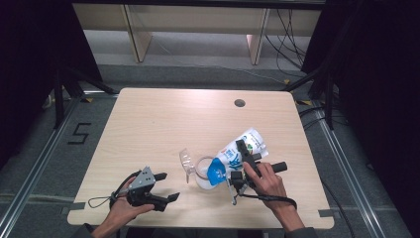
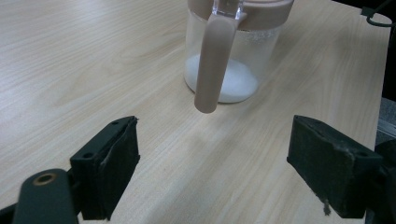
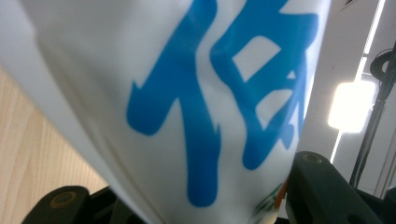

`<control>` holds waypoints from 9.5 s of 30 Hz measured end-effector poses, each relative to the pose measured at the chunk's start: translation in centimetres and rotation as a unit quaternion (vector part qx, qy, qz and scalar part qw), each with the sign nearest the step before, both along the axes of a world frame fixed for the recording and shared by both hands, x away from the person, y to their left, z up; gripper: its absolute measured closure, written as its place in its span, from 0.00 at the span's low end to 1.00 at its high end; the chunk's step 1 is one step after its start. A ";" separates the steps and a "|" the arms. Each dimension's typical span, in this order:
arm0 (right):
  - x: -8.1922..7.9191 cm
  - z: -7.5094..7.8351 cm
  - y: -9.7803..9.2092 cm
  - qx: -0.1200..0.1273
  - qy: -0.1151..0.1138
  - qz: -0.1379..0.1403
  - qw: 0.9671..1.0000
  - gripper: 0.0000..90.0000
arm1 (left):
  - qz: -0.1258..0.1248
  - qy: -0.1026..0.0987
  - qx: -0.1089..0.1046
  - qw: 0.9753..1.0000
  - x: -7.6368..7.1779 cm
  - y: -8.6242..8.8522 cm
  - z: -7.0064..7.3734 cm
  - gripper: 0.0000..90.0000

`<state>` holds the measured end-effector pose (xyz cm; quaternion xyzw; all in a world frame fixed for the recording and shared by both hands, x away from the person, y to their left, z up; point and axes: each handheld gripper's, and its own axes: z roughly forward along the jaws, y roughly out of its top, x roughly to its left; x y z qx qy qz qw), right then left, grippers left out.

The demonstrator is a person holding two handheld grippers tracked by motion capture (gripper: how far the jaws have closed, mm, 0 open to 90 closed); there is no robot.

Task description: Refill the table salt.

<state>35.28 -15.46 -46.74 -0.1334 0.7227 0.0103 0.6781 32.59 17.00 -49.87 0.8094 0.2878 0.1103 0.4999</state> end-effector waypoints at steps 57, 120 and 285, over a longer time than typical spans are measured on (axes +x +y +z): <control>0.1 0.2 0.0 -0.011 0.001 0.006 1.000 0.76 | -0.002 0.002 0.005 1.000 0.0 0.0 0.0 0.18; 0.3 0.7 0.2 -0.004 0.009 -0.002 1.000 0.81 | -0.004 0.000 0.005 1.000 0.0 0.0 0.0 0.18; 0.2 1.5 1.0 -0.026 -0.003 0.010 1.000 0.89 | -0.004 -0.001 0.007 1.000 0.0 0.0 0.0 0.18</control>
